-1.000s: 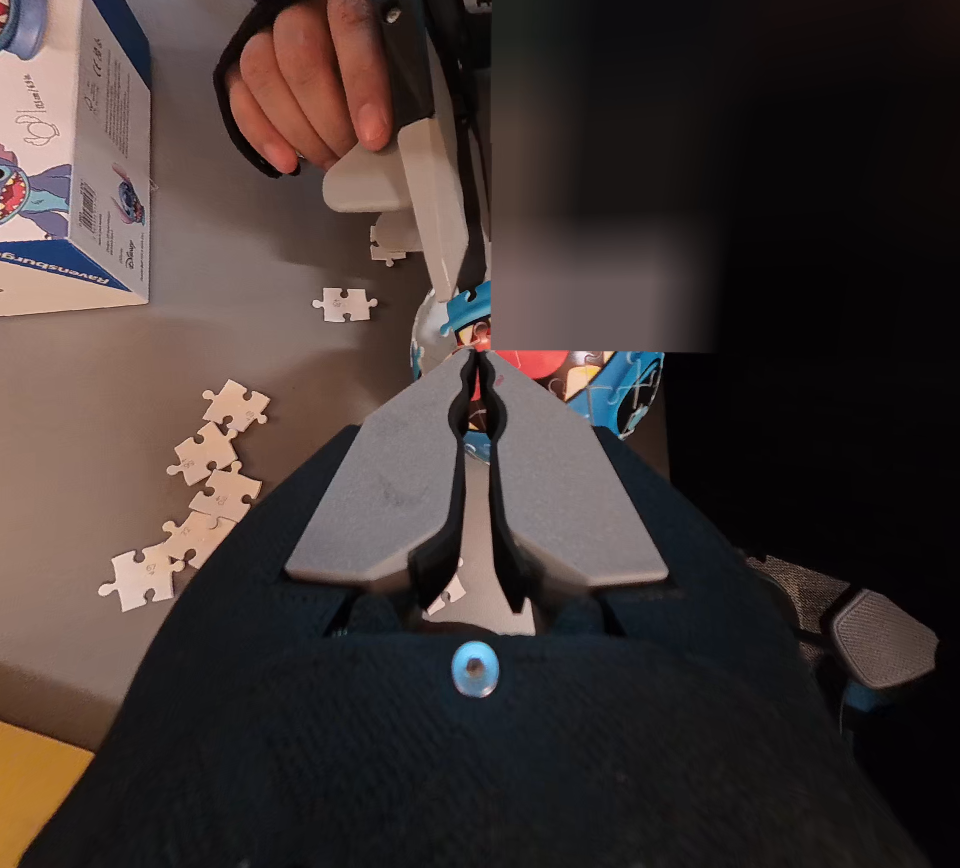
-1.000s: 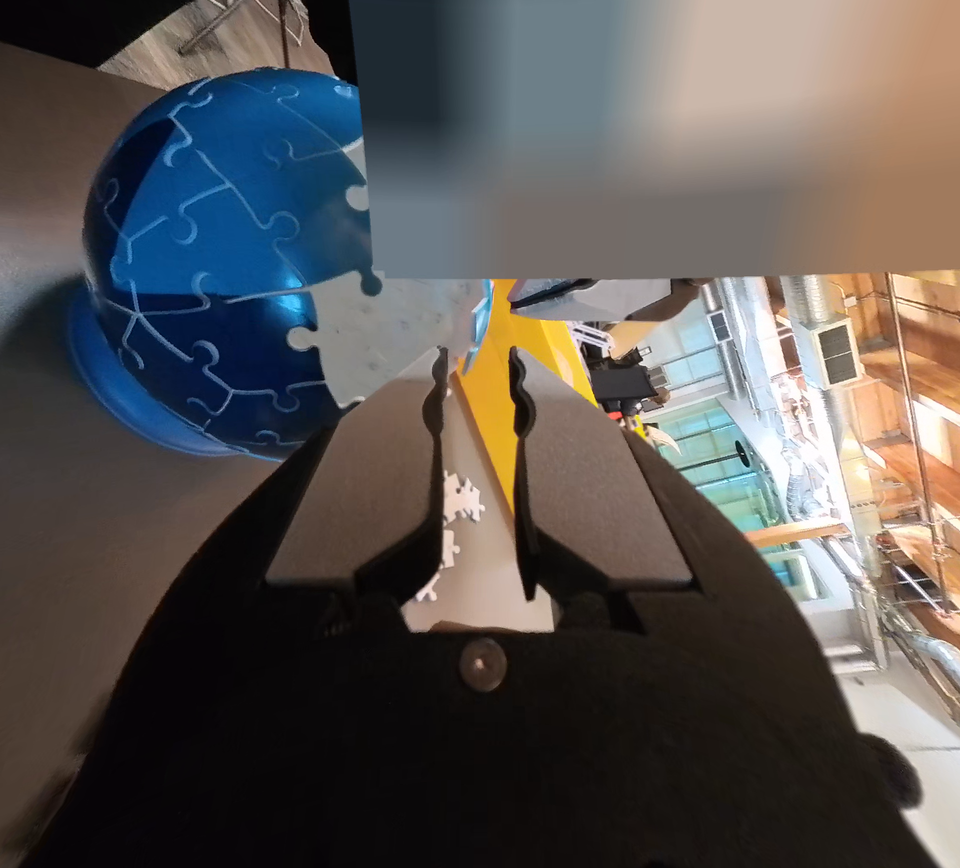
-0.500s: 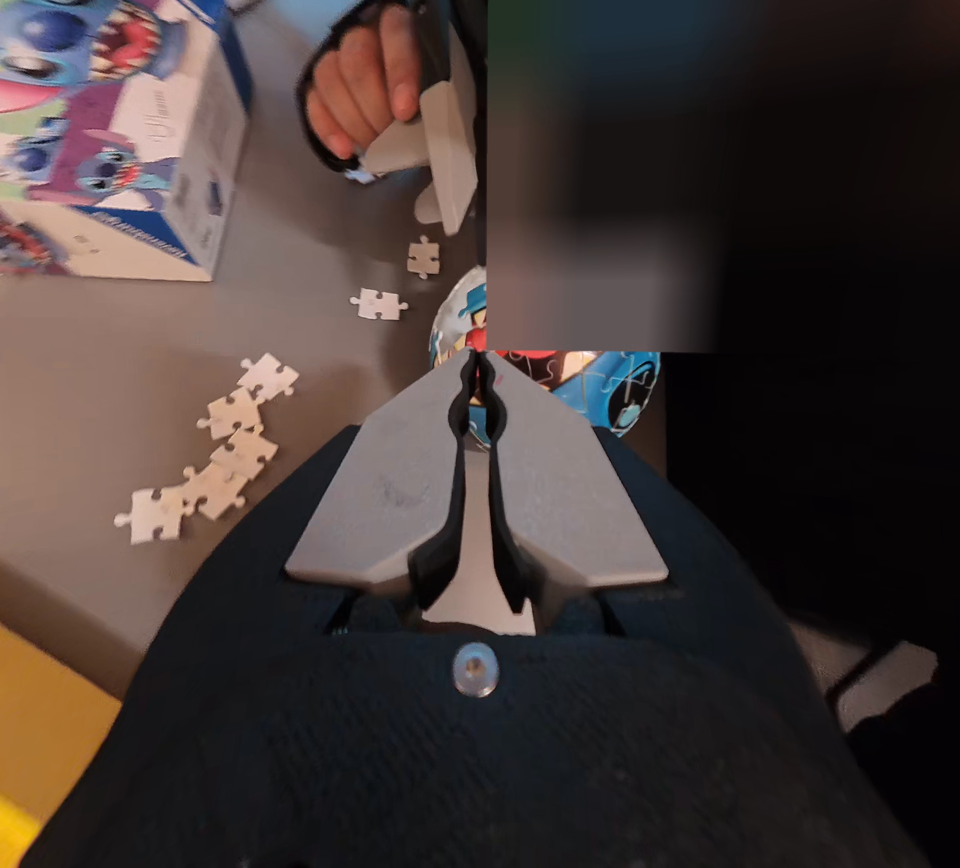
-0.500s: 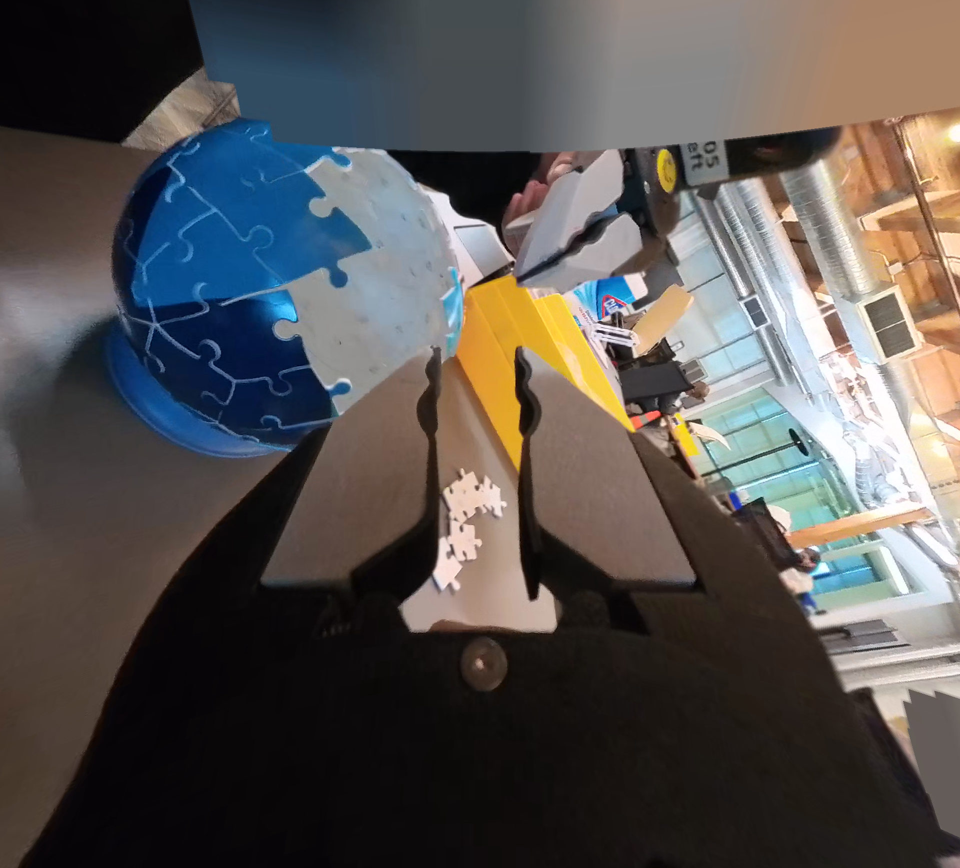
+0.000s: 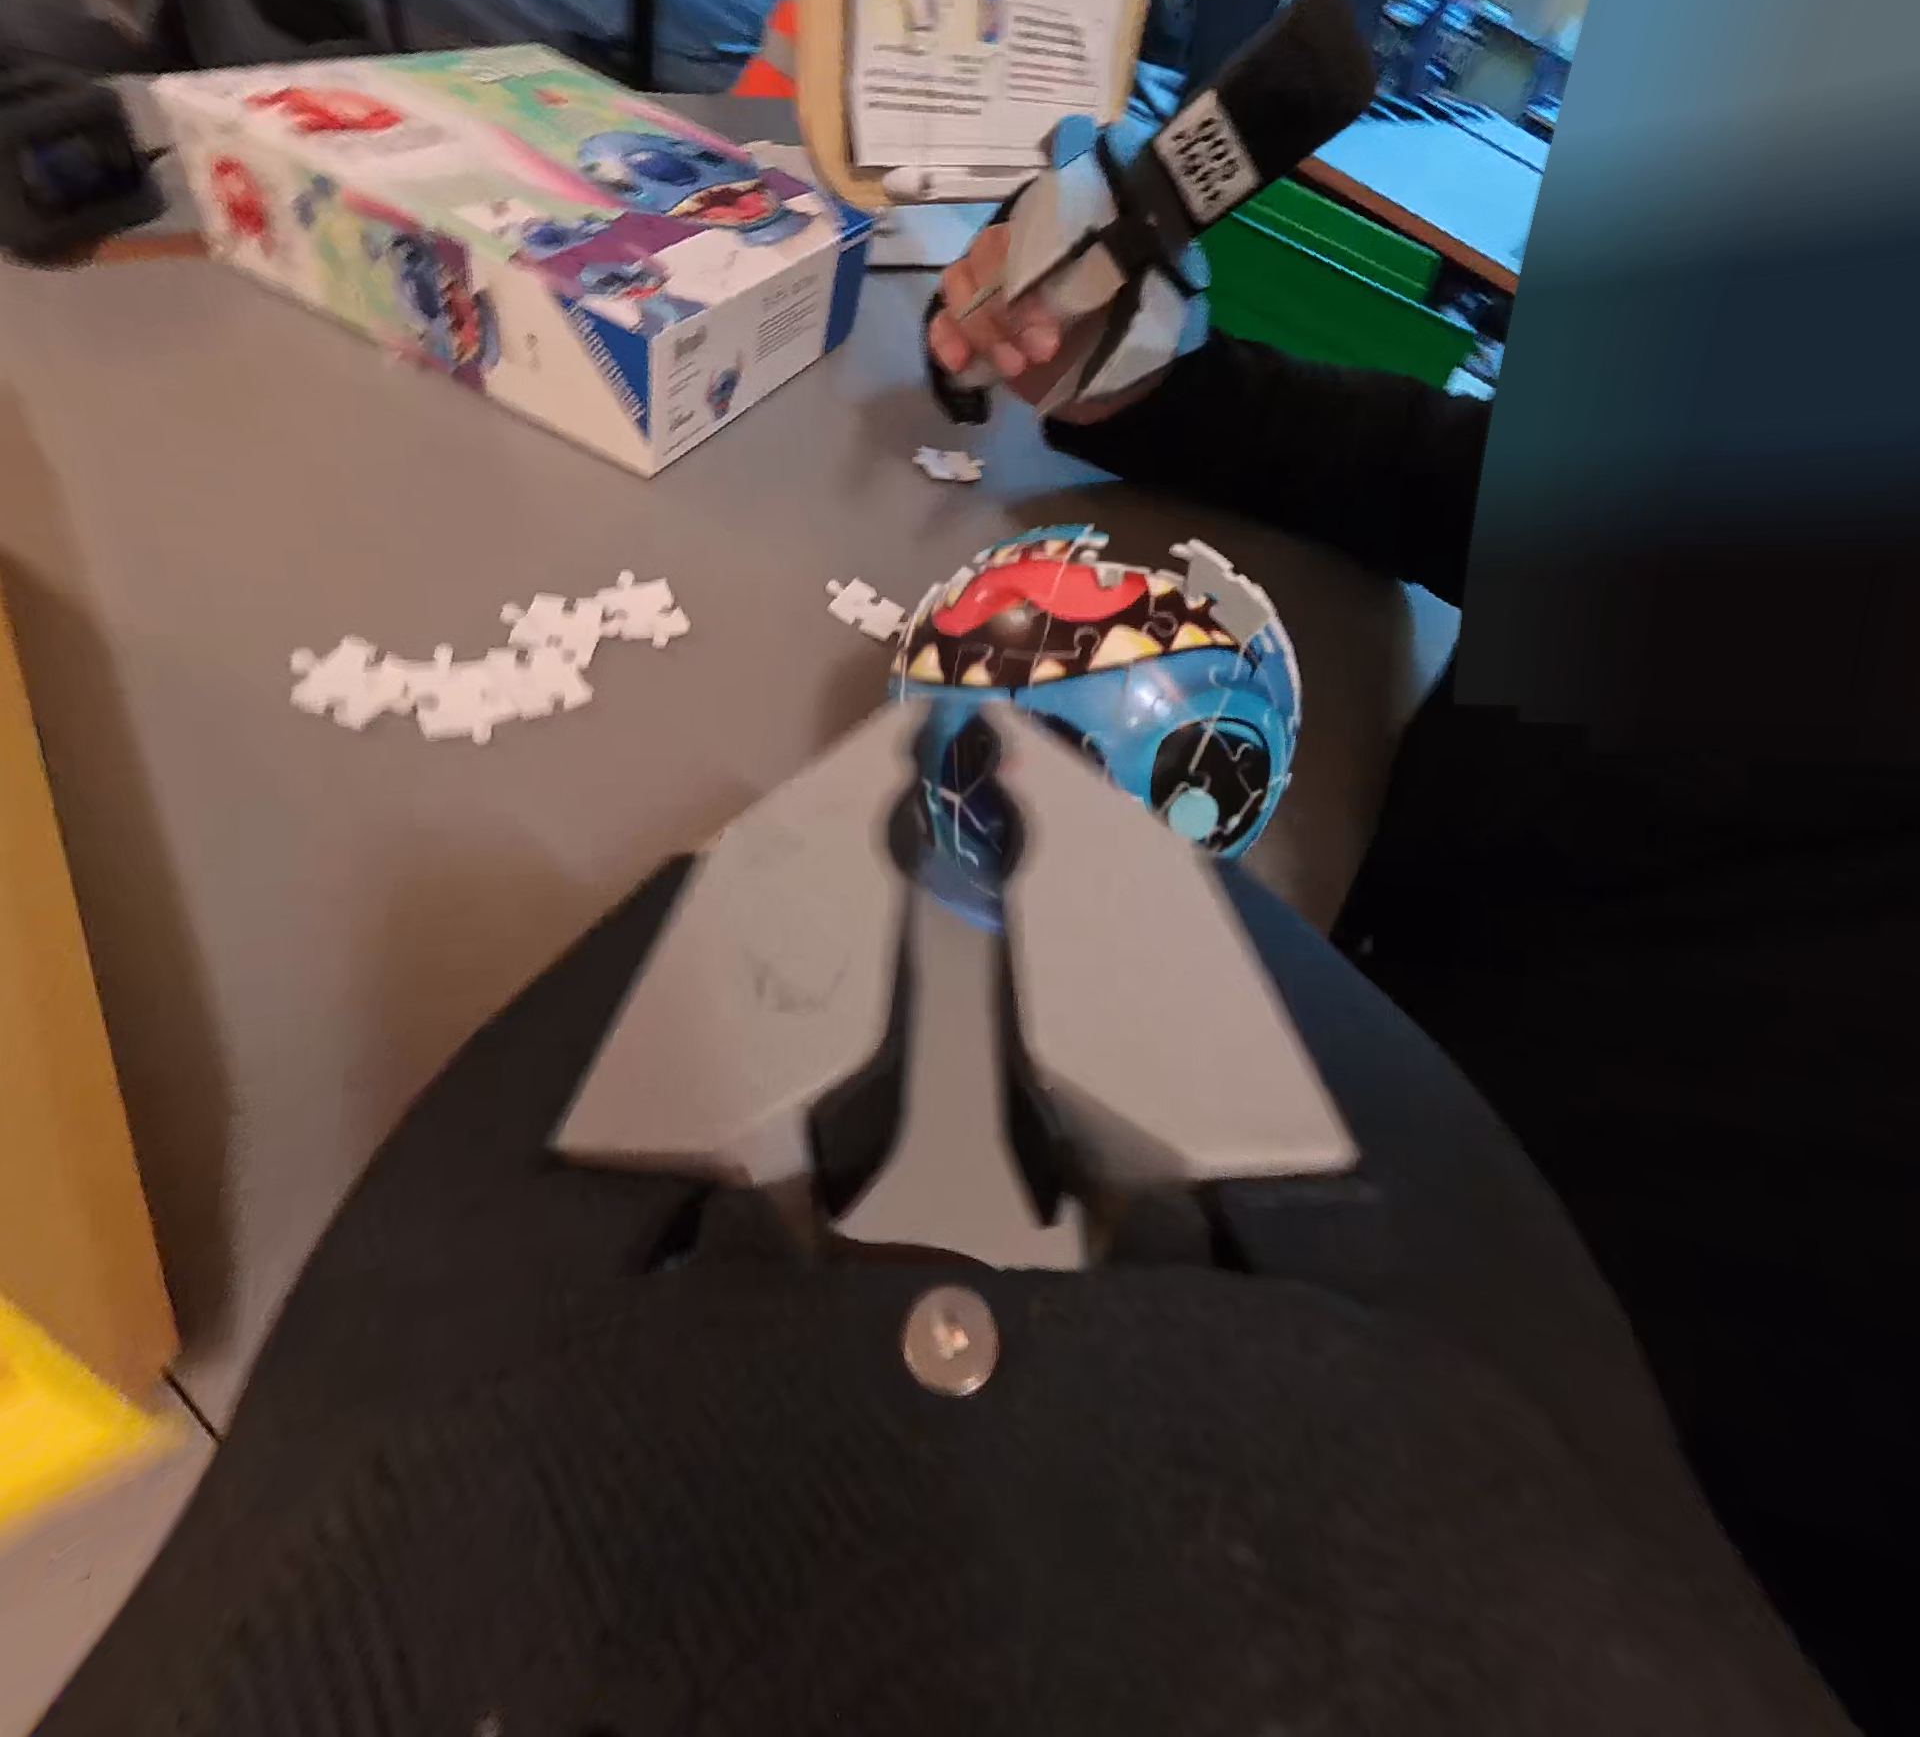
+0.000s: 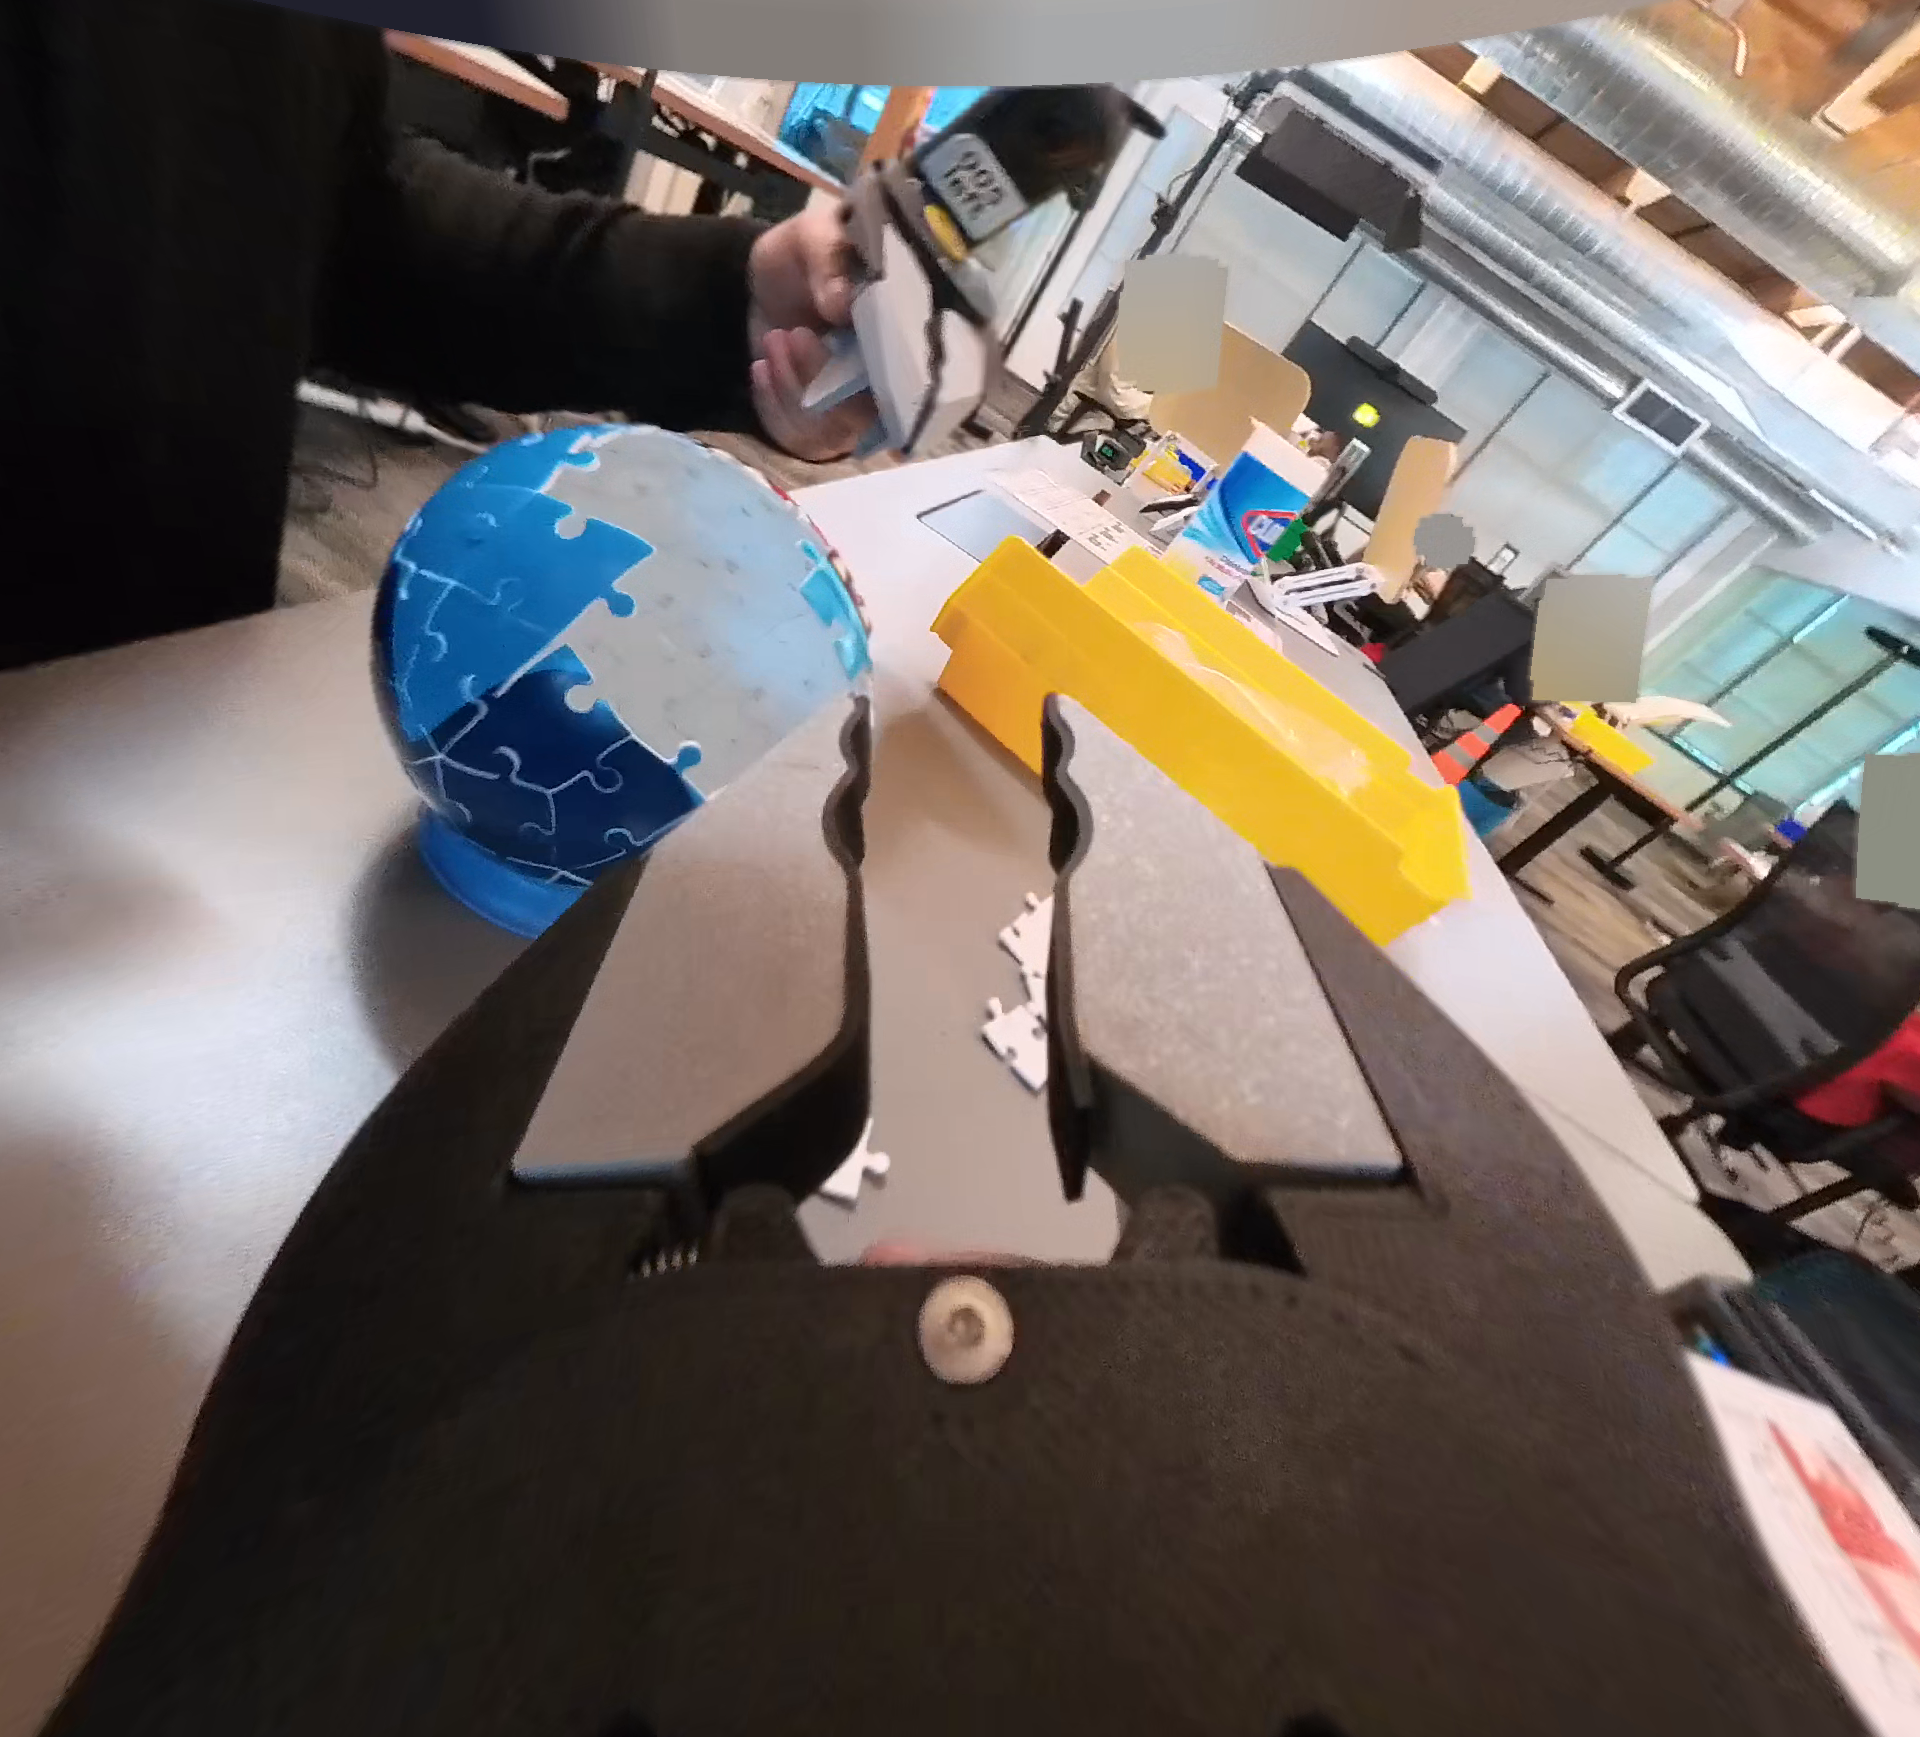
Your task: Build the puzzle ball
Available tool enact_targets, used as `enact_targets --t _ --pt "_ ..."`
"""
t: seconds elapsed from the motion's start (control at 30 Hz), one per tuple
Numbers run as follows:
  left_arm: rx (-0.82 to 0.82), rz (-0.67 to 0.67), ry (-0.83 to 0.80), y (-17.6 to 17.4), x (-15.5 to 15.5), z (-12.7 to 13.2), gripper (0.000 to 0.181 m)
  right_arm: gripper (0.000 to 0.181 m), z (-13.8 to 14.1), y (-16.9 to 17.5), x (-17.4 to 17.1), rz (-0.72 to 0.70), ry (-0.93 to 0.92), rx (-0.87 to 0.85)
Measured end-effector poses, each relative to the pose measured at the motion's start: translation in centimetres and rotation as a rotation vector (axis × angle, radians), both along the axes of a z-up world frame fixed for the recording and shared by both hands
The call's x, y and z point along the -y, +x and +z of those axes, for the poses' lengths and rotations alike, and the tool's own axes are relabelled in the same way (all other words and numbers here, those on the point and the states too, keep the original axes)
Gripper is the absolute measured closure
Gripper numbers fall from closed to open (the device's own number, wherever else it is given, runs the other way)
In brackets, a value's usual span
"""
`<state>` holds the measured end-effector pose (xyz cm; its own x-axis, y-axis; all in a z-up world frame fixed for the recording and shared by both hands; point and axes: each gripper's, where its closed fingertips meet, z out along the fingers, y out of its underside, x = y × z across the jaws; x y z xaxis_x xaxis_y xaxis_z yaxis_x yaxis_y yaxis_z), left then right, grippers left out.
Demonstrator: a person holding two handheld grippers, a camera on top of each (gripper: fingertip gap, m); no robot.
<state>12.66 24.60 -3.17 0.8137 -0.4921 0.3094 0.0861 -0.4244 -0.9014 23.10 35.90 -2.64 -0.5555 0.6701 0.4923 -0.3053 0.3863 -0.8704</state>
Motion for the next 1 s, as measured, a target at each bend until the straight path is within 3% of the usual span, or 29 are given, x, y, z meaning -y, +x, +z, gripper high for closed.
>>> enact_targets --t 0.03,0.17,0.3,0.4,0.47,0.57,0.8,1.0 --pt "0.014 0.026 -0.009 0.1 0.3 -0.3 0.156 0.153 0.1 0.2 -0.5 -0.016 -0.024 0.008" --pt "0.039 0.093 -0.009 1.0 1.8 -1.1 0.137 0.155 0.1 1.5 -1.9 -0.096 -0.097 0.021" --pt "-0.002 0.14 0.041 2.6 3.7 -2.0 0.117 0.139 -1.4 3.4 -0.8 -0.084 -0.143 0.109" --pt "-0.043 0.178 0.069 3.7 4.7 -3.4 0.103 0.111 -2.8 4.8 1.0 -0.041 -0.226 0.248" --pt "-0.083 0.212 0.077 4.1 5.0 -4.4 0.099 0.098 -4.2 5.4 1.9 -0.031 -0.255 0.334" --pt "-0.121 0.266 0.11 4.5 5.0 -5.2 0.097 0.094 -5.6 5.6 2.1 -0.087 -0.236 0.372" --pt "-0.264 0.277 0.079 5.3 4.5 -8.5 0.093 0.096 -5.9 5.6 2.9 -0.125 -0.222 0.382" --pt "-0.298 0.243 0.132 5.5 3.4 -8.7 0.093 0.099 -5.0 5.2 2.3 -0.138 -0.235 0.303"
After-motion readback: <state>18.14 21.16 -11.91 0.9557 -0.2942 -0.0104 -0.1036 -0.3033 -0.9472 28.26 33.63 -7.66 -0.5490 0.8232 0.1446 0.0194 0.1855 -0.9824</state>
